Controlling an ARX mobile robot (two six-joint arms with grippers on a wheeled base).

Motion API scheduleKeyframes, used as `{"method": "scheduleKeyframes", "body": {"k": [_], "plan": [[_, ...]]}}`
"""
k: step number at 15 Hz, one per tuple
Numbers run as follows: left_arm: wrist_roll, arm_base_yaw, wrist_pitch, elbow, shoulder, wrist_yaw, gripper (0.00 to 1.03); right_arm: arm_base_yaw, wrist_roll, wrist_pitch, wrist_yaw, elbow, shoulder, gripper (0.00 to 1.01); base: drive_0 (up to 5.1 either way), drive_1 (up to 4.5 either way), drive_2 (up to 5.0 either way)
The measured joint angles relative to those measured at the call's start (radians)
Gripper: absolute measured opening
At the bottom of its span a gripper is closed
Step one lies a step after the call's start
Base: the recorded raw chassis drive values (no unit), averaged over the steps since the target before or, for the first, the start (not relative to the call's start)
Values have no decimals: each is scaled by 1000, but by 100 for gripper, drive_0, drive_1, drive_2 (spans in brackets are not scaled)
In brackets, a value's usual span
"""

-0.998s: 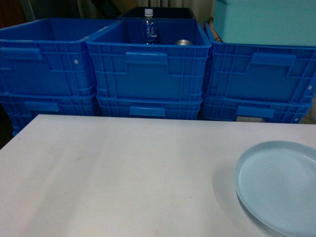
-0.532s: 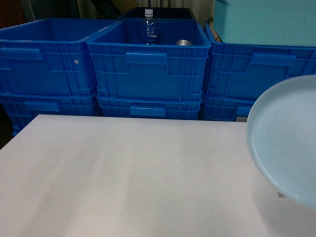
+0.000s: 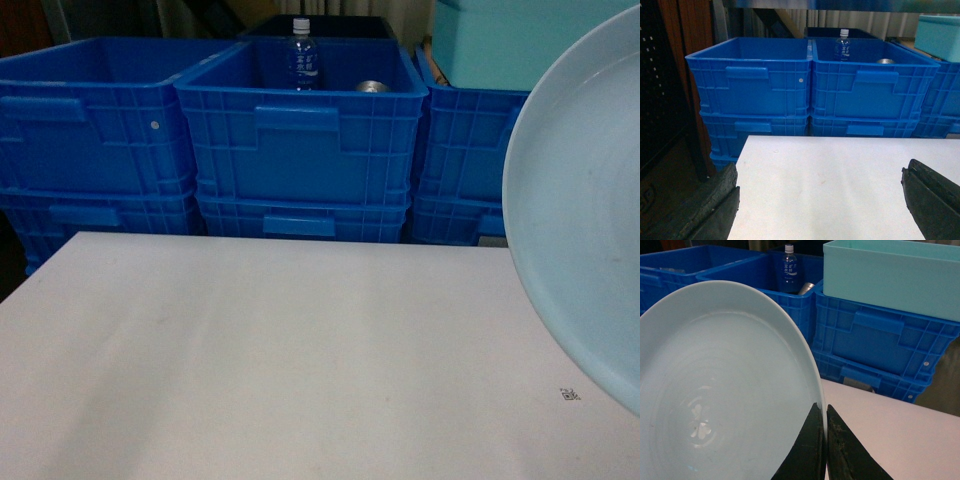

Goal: Place blue tray on left shelf second layer neatly

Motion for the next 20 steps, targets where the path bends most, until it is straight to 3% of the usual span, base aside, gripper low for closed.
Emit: {"method": "scheduleKeyframes", "body": {"k": [7, 11, 20], "plan": [[0, 0, 0, 0, 0, 0, 98, -85, 33, -159, -88, -138, -299, 2, 0, 0, 0], [0, 0, 0, 0, 0, 0, 98, -3, 13, -109, 8, -152, -339, 2, 0, 0, 0], [0, 0, 0, 0, 0, 0, 98, -5, 14, -107, 8, -151, -343, 2, 0, 0, 0]]}}
